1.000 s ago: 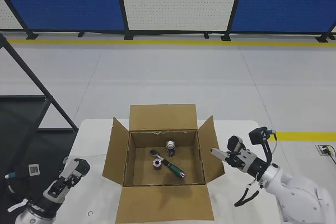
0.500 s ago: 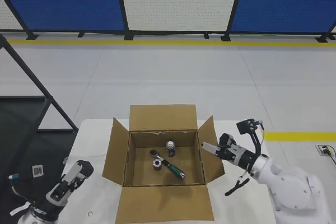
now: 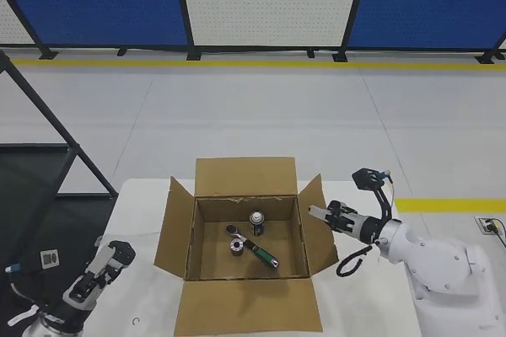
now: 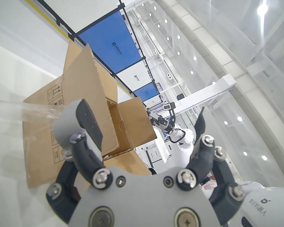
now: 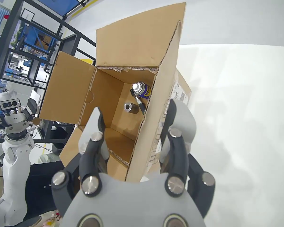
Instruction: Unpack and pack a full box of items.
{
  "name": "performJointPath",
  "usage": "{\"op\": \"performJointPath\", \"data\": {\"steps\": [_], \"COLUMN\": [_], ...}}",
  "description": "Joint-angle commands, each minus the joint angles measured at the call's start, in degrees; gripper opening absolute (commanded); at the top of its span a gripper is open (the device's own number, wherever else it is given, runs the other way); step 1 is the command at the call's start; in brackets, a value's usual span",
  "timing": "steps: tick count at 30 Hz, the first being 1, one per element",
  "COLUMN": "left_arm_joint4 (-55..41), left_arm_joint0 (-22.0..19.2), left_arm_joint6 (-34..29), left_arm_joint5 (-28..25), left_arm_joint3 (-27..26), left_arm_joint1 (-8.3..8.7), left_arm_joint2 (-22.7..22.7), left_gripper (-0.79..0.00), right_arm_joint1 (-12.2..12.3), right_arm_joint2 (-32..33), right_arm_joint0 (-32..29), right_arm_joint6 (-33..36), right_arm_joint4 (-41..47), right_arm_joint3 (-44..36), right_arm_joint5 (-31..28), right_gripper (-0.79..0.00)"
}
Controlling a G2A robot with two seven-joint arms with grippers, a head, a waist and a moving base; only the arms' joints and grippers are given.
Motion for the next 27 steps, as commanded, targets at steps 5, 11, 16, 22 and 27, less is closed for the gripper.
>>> {"op": "performJointPath", "data": {"steps": [5, 11, 16, 22, 27], "left_arm_joint4": [0.15, 0.26, 0.30, 0.57, 0.73], "left_arm_joint0": [-0.74, -1.07, -1.31, -1.51, -1.33], "left_arm_joint6": [-0.42, -0.54, -0.63, -0.39, 0.48], "left_arm_joint5": [0.23, 0.38, 0.57, 0.81, 0.93], "left_arm_joint3": [0.30, 0.46, 0.61, 0.80, 0.68], "left_arm_joint1": [0.14, 0.26, 0.35, 0.43, 0.46], "left_arm_joint2": [0.35, 0.44, 0.66, 1.05, 0.95], "left_gripper": [0.000, 0.000, 0.000, 0.000, 0.000], "right_arm_joint1": [0.40, 0.82, 1.20, 1.62, 1.86], "right_arm_joint2": [-0.22, -0.21, -0.60, -0.47, 0.72], "right_arm_joint0": [-0.22, -1.59, -3.07, -3.88, -4.97], "right_arm_joint6": [0.85, 0.95, 1.48, 1.18, -2.45], "right_arm_joint4": [-0.71, -0.88, -1.41, -1.43, 0.85], "right_arm_joint3": [-1.20, -3.45, -5.29, -5.99, -6.90], "right_arm_joint5": [4.76, 7.63, 8.98, 9.78, 7.70], "right_gripper": [-0.785, -0.785, -0.785, -0.219, 0.000]}}
